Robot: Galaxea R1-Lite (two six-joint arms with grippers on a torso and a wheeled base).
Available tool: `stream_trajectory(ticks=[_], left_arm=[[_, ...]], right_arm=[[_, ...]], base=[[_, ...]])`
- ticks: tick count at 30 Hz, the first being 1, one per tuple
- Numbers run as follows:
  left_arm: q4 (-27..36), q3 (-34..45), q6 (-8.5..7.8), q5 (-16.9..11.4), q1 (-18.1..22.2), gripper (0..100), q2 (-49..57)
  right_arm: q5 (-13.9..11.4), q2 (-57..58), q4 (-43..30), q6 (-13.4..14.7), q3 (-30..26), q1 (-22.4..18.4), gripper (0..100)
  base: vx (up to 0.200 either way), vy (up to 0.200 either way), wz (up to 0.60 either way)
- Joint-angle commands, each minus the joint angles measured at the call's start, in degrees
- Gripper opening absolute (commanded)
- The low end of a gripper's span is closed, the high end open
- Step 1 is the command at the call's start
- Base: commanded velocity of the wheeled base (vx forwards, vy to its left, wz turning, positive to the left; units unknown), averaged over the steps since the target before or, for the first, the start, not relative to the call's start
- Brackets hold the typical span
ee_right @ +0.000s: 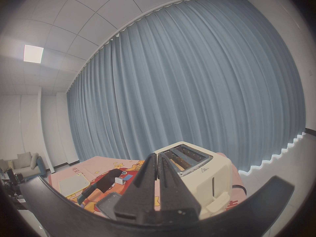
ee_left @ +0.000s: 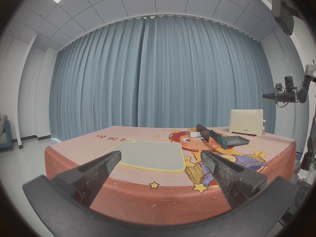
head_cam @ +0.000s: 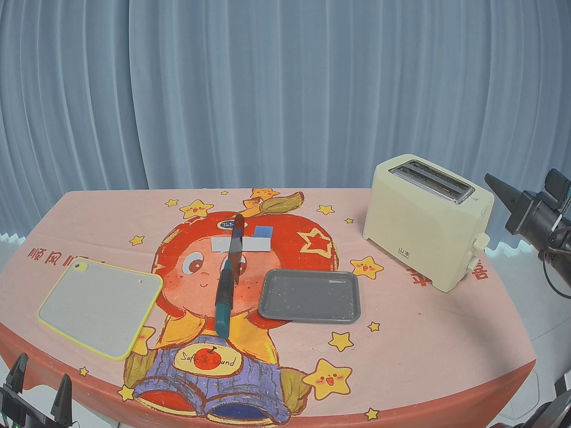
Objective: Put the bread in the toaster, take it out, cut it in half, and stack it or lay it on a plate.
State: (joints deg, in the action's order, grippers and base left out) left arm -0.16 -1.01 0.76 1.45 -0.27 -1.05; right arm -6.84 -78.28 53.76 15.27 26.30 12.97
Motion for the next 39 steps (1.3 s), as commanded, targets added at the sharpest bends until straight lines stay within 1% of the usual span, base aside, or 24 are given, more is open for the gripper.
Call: stream_trajectory(ticks=[1, 7, 18, 27, 39], left_arm=[[0.0, 1.0, -0.05, 0.0, 0.0, 100, -0.1], [0.0, 1.0, -0.05, 0.0, 0.0, 100, -0.1], [0.0, 1.0, 0.04, 0.0, 0.0, 100, -0.1], [0.0, 1.0, -0.05, 0.0, 0.0, 100, -0.1], [0.0, 1.0, 0.04, 0.0, 0.0, 100, -0.1]], right_arm=[[0.0, 1.1, 0.0, 0.1, -0.1, 1.1, 0], [0.0, 1.4, 0.0, 0.1, -0.7, 3.6, 0], [-0.2, 1.3, 0.0, 0.0, -1.2, 4.1, 0], [-0.4, 1.3, 0.1, -0.1, -2.5, 7.0, 0], [-0.7, 1.3, 0.1, 0.0, -3.2, 8.4, 0]], base=[[0.0, 0.0, 0.0], [0.0, 0.0, 0.0], [0.0, 0.0, 0.0], [0.0, 0.0, 0.0], [0.0, 0.0, 0.0]])
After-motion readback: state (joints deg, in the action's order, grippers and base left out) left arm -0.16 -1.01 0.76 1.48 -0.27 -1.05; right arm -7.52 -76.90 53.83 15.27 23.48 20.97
